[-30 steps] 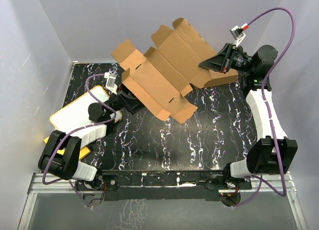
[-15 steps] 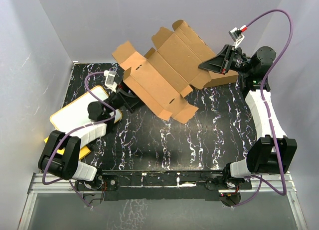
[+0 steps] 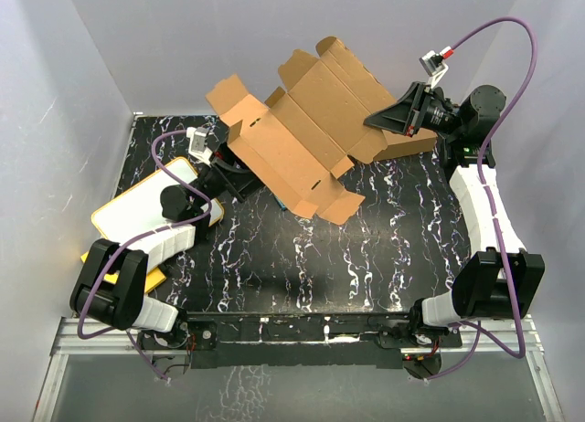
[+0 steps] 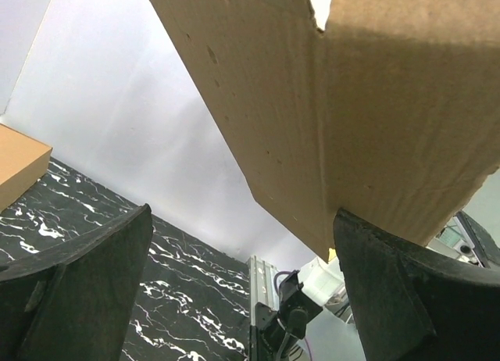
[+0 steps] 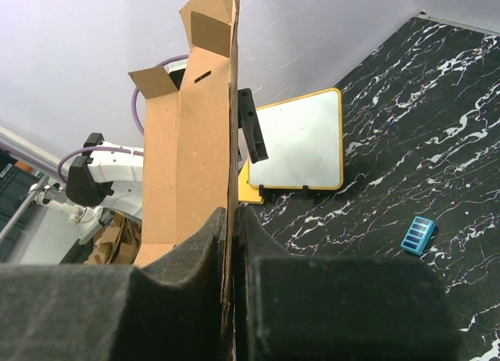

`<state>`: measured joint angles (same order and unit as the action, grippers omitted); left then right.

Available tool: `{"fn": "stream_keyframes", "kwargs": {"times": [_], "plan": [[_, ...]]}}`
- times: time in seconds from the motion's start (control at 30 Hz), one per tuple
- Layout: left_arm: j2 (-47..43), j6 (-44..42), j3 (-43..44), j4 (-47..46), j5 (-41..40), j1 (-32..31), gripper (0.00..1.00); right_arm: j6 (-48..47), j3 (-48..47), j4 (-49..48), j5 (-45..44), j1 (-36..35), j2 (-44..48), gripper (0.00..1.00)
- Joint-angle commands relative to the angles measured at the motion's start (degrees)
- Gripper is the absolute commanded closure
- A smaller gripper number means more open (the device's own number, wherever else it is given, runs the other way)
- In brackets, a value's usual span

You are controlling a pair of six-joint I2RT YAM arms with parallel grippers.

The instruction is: Fold the paper box

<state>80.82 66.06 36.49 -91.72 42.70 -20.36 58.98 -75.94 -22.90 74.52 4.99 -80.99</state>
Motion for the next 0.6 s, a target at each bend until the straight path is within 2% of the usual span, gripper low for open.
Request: {"fn": "stream_keyframes", "kwargs": {"times": [0.0,0.57], "plan": [[-2.14,0.53,0.25,-11.75,-1.84,0.1,0.03,0.86,-0.05,-3.21,-0.91,0.23,-0.04,0.92],[-5.26,1.94,-0.68,-11.82,0.91,0.14,0.03,1.05,-0.12,-3.37,-1.36,0.48,-0.73,0.92]]}}
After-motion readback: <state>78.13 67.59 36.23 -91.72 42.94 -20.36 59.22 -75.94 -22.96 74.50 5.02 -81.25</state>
